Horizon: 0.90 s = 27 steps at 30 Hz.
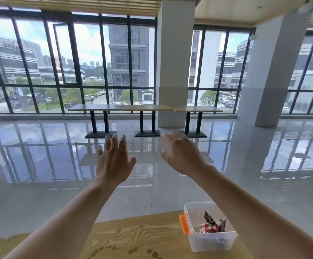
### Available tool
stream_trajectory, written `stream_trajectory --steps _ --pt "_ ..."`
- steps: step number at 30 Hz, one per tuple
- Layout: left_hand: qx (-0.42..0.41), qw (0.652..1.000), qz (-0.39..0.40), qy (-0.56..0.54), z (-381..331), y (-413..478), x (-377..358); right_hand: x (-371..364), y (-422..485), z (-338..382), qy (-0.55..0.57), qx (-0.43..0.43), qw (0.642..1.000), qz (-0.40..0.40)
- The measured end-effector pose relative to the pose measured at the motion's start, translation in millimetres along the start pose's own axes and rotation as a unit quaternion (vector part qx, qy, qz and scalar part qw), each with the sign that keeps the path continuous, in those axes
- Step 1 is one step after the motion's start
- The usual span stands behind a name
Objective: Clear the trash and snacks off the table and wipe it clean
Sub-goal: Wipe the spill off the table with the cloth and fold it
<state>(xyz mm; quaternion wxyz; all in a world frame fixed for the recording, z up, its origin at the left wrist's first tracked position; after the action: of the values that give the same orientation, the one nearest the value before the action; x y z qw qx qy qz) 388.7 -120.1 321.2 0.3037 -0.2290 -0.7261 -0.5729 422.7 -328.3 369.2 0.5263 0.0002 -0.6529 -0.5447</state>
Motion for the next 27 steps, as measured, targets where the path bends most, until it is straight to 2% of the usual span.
stream_trajectory --steps 5,9,18,23,27 --pt "-0.001 1.0 -0.005 -0.002 14.2 -5.9 15.7 1.4 2.3 16.2 0.008 0.001 1.0 -0.003" --pt "0.034 0.999 0.038 0.013 41.0 -44.3 -0.3 -31.0 -21.9 25.2 0.029 -0.009 0.999 0.043" --pt "0.149 0.971 0.177 0.054 149.5 -172.1 -46.6 -156.4 -92.2 57.9 0.089 -0.037 0.978 0.184" --pt "0.227 0.944 0.217 0.096 231.6 -240.6 -51.9 -244.1 -124.9 119.4 0.126 -0.008 0.949 0.288" --pt "0.272 0.922 0.248 0.124 296.4 -278.7 -51.7 -309.8 -139.1 181.1 0.143 0.019 0.931 0.335"
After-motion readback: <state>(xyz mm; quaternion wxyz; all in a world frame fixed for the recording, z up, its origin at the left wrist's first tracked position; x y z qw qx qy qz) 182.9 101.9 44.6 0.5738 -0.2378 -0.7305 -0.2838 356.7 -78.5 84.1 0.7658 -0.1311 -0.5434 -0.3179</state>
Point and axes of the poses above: each hand's wrist, its own y-axis towards the middle knuckle, its own x-axis out of the back of the hand, z = x × y, the point moved 4 cm from there along y, towards the middle knuckle, and after that the axes turned 9 degrees about -z, right-handed, at the moved point
